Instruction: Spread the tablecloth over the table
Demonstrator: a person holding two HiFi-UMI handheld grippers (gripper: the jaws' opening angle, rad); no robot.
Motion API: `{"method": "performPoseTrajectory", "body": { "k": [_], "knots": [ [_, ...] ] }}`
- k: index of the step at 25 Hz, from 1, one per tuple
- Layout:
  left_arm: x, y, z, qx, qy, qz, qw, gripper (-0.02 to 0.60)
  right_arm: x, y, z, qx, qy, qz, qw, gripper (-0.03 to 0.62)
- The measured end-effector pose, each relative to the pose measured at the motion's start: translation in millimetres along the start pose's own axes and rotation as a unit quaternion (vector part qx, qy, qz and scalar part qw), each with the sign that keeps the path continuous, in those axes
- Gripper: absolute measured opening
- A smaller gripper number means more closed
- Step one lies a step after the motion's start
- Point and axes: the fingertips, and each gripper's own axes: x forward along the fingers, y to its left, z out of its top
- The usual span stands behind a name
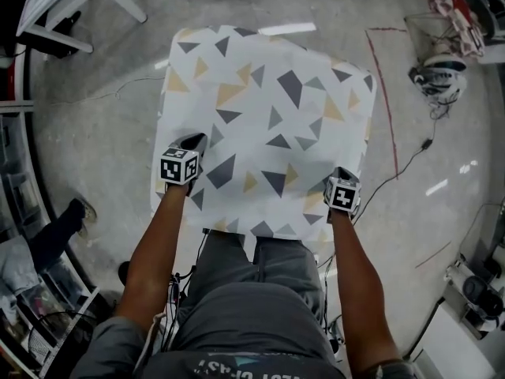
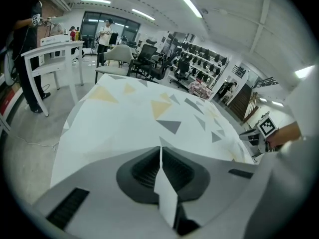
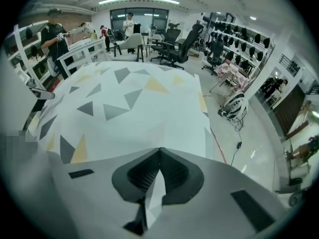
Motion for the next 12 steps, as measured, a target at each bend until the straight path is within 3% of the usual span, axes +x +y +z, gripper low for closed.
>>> {"method": "performPoseTrajectory", "body": {
  "k": [6,12],
  "knots": [
    [-45,-40,35,0.040,-0.051,-0.019,0.9977,0.002,-57,49,43,-0.018,-0.092,0.052,0.994,0.011],
    [-115,-89,76,0.083,-0.120,-0.044,0.9883,0.002,-148,112,97,-0.028,-0.194,0.125,0.973,0.011]
  ]
}}
